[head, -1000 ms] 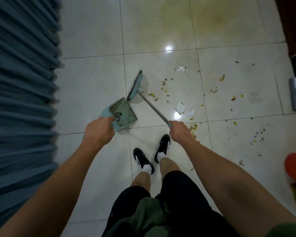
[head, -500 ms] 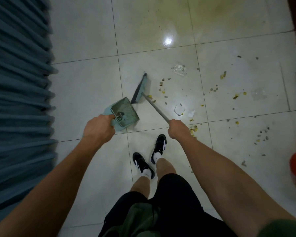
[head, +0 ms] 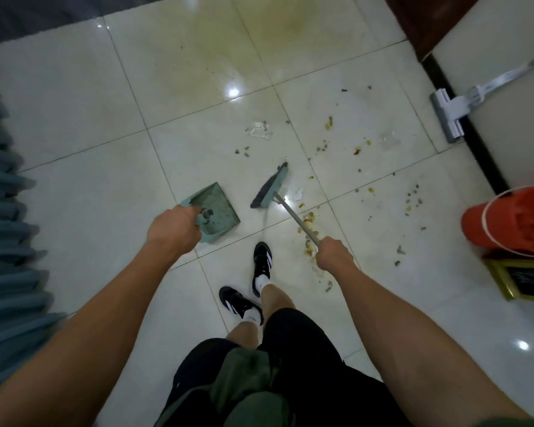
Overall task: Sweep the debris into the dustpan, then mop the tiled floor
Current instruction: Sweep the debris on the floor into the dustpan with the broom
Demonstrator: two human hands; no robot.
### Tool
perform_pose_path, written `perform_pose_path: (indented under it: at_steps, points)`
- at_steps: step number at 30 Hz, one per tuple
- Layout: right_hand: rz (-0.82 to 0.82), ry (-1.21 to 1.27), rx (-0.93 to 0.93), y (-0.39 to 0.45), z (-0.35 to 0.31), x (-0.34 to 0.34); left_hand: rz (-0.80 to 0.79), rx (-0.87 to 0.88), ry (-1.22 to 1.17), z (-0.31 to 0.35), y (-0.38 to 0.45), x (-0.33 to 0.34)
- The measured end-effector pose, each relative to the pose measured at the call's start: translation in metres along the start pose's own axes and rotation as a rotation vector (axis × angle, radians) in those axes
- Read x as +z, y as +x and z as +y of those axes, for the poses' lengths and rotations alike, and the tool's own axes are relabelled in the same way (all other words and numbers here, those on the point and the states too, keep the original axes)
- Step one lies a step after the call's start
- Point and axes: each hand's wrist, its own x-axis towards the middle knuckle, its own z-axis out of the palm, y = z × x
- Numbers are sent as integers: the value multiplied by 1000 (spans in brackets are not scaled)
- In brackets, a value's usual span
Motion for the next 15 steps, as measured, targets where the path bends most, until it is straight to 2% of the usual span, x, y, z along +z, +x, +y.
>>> perform_pose_path:
  at_steps: [7, 15]
  points:
    - [31, 86, 59, -29, 53, 20, -1, 122, -24, 38, -4, 6]
    - [65, 152, 105, -56, 57, 22, -2, 161, -18, 56, -11, -3]
